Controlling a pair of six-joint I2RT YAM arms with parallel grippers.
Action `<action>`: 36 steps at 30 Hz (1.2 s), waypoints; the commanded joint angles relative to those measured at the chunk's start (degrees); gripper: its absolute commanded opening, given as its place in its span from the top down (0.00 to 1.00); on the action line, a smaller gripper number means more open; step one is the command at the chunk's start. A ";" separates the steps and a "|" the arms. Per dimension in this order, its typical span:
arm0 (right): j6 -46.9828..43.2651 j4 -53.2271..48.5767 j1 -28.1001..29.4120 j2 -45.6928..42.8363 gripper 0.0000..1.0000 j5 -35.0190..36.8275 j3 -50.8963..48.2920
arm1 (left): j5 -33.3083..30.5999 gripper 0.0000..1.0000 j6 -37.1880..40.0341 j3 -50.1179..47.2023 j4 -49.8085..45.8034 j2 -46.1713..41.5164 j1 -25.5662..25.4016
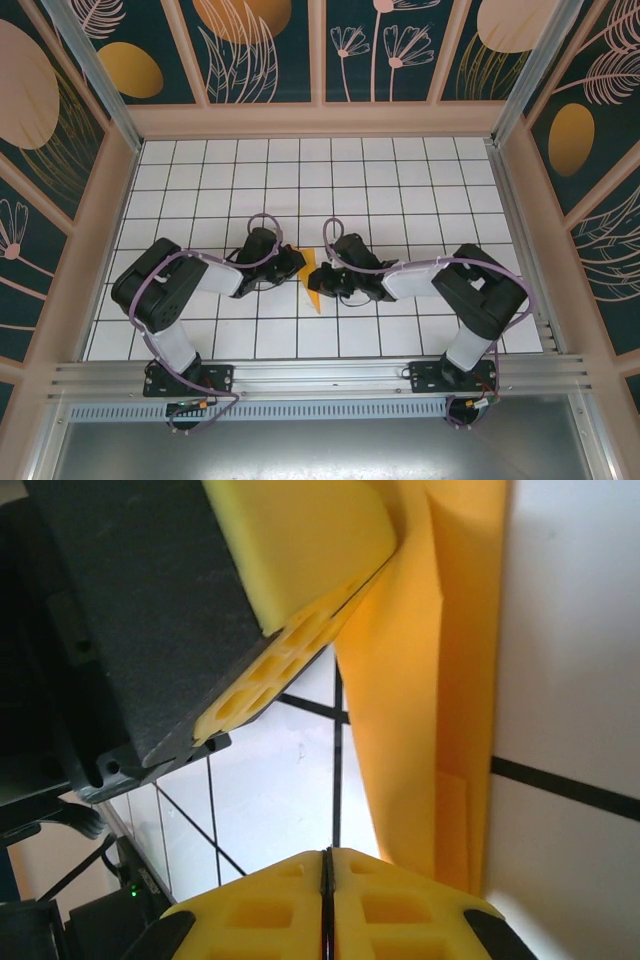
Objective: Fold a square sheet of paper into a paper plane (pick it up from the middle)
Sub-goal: Fold the wing for the fifth time at the center of the table.
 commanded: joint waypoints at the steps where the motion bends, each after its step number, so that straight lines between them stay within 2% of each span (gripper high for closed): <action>1: -0.30 2.62 0.95 1.15 0.88 -2.76 0.22 | -3.13 0.90 -2.44 -2.67 -3.35 -0.41 0.29; 4: -1.31 -0.94 1.39 3.06 0.88 -1.66 2.20 | -3.16 0.90 -2.43 -2.70 -3.51 -0.78 0.28; 12: -0.39 -1.34 0.77 5.76 0.89 -0.12 -2.13 | -3.31 0.87 -0.87 -2.58 -4.49 -1.79 0.25; 21: -2.16 -2.69 0.77 5.33 0.91 0.23 -3.09 | -5.11 0.73 9.30 2.33 -13.27 -10.89 0.28; 28: -2.44 -2.43 0.69 5.84 0.92 0.11 -2.20 | 4.75 0.81 12.13 1.17 -11.00 -11.00 0.16; 36: -2.33 -2.26 0.77 6.27 0.93 0.23 -2.25 | 11.25 0.81 13.98 0.38 -7.92 -5.42 -0.82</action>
